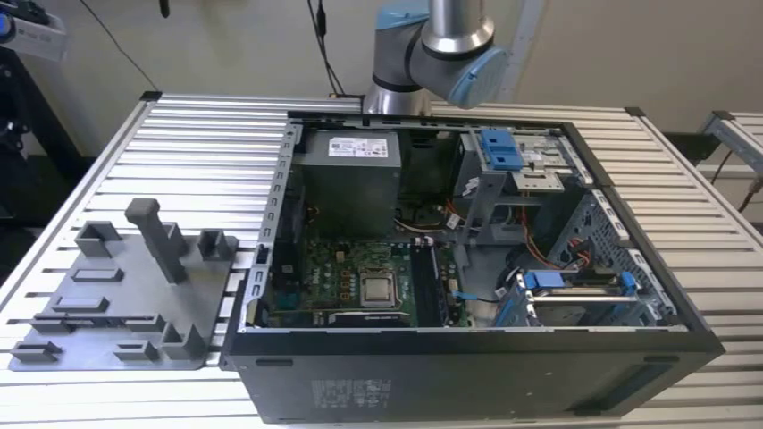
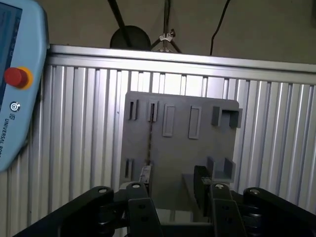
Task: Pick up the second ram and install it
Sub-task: 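Pick up the second ram and move it above second insertion slot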
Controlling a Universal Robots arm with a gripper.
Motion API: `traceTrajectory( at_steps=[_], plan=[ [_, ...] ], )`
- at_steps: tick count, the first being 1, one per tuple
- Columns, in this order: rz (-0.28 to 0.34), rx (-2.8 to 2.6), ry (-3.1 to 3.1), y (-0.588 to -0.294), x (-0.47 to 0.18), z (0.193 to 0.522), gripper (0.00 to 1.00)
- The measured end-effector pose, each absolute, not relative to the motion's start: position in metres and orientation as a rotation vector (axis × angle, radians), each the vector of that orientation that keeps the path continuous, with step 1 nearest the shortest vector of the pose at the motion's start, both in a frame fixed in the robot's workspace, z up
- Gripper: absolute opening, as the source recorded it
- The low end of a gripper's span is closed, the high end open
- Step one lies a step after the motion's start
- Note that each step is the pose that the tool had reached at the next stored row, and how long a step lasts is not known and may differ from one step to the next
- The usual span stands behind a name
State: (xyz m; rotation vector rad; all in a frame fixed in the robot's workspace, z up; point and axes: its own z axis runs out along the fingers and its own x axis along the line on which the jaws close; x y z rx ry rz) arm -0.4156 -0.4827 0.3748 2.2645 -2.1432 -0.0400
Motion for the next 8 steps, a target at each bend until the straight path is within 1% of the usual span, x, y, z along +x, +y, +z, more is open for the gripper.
traceTrajectory(
  at_steps=[8],
  plan=[
    [-0.040, 2.250, -2.158, -0.4852, -0.4154, 0.3685, 0.48]
  ],
)
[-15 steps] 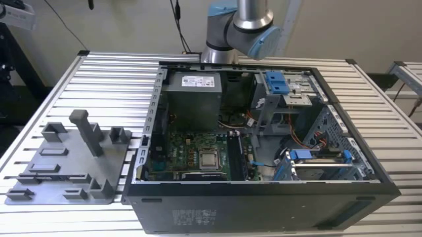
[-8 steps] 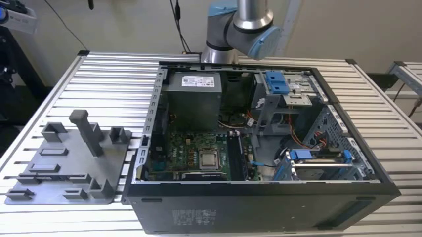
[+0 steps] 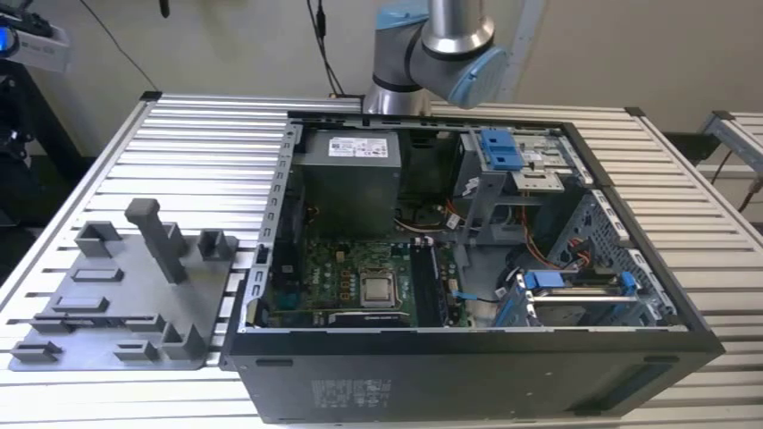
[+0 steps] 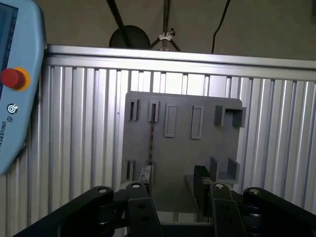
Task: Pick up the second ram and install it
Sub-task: 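Pick up the second ram and move it above second insertion slot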
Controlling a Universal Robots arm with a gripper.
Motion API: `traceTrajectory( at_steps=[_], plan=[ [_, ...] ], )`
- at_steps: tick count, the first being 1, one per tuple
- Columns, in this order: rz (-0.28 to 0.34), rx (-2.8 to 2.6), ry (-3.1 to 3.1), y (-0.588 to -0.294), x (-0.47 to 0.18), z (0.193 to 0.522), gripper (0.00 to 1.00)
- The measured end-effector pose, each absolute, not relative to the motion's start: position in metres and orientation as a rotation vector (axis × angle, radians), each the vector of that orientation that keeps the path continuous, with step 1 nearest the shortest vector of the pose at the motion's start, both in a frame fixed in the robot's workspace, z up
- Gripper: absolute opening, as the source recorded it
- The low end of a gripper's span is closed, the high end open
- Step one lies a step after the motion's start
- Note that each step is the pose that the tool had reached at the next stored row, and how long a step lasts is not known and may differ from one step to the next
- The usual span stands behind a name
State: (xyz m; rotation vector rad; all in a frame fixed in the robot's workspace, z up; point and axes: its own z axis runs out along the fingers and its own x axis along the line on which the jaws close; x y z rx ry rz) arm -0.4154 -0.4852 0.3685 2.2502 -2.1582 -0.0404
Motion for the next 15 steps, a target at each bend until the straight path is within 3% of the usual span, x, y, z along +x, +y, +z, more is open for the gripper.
traceTrajectory(
  at_steps=[15],
  plan=[
    [-0.029, 2.255, -2.164, -0.485, -0.415, 0.350, 0.48]
  ],
)
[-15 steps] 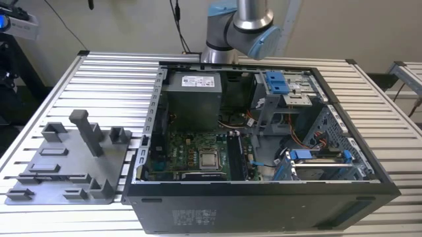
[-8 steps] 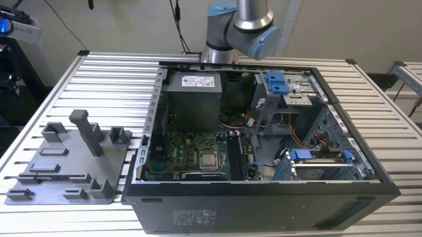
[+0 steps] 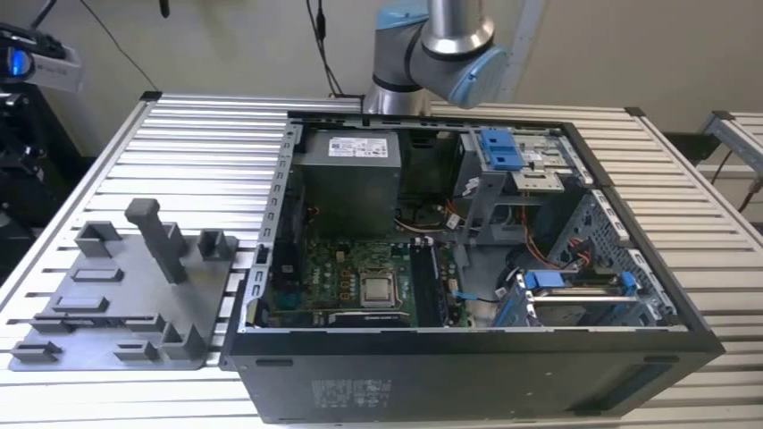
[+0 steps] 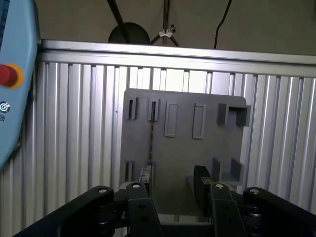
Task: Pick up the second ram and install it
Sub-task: 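Pick up the second ram and move it above second insertion slot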
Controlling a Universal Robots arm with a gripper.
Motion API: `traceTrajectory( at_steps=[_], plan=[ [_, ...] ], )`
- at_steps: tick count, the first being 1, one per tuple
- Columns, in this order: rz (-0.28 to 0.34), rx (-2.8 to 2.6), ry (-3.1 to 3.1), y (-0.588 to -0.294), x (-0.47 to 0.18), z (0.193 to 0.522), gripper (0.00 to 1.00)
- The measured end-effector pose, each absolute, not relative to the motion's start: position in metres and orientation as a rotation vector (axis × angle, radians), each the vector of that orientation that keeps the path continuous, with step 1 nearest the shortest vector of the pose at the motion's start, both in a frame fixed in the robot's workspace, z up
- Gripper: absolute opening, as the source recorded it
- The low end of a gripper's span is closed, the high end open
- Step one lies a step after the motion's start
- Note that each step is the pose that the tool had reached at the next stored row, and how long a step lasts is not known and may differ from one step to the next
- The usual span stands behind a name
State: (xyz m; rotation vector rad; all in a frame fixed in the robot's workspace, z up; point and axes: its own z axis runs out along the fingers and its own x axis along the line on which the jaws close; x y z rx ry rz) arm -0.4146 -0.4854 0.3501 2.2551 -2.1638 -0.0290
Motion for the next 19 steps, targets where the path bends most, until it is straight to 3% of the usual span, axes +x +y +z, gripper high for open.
traceTrajectory(
  at_steps=[19],
  plan=[
    [-0.025, 2.198, -2.224, -0.487, -0.415, 0.328, 0.48]
  ],
)
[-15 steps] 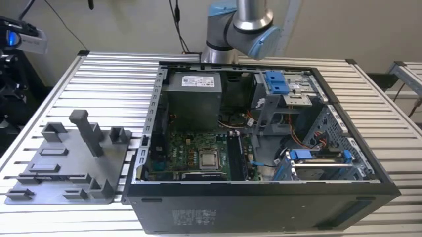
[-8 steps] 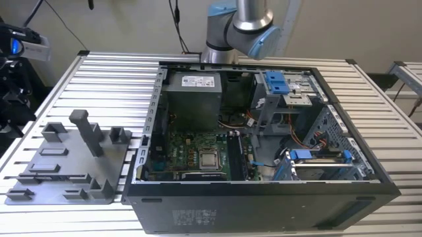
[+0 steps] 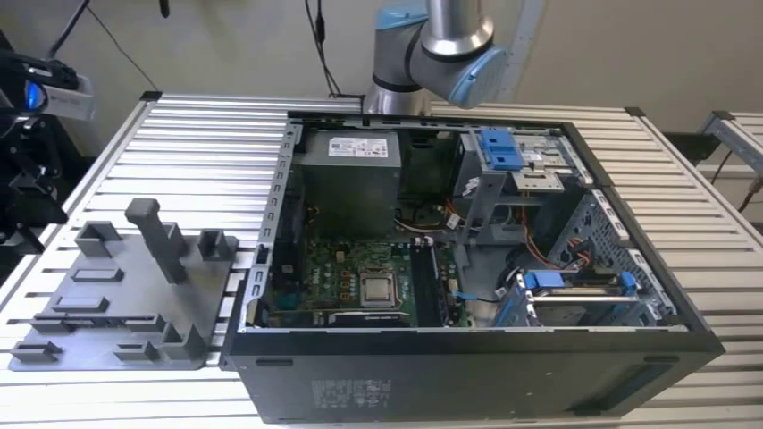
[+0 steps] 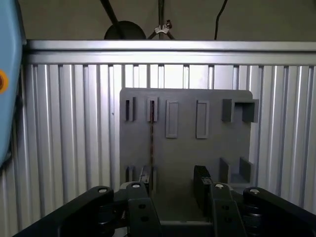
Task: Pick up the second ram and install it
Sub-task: 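Pick up the second ram and move it above second insertion slot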
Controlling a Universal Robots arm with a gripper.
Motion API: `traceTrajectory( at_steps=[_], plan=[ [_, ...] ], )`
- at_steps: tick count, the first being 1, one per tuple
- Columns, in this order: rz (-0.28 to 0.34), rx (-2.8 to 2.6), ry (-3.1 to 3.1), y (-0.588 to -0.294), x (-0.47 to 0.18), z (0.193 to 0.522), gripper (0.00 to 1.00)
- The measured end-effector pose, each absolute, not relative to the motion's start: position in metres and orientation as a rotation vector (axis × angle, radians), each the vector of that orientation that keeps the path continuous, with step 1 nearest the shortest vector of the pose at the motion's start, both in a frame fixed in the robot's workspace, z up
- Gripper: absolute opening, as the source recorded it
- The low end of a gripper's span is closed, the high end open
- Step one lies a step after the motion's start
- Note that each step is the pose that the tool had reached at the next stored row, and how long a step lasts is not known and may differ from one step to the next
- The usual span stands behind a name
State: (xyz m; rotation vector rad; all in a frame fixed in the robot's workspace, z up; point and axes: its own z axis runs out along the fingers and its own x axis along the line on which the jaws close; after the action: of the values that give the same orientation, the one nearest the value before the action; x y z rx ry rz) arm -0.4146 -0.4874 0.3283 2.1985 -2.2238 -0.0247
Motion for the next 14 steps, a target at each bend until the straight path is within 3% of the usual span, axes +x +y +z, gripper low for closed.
traceTrajectory(
  at_steps=[14],
  plan=[
    [-0.025, 2.199, -2.224, -0.487, -0.415, 0.305, 0.48]
  ],
)
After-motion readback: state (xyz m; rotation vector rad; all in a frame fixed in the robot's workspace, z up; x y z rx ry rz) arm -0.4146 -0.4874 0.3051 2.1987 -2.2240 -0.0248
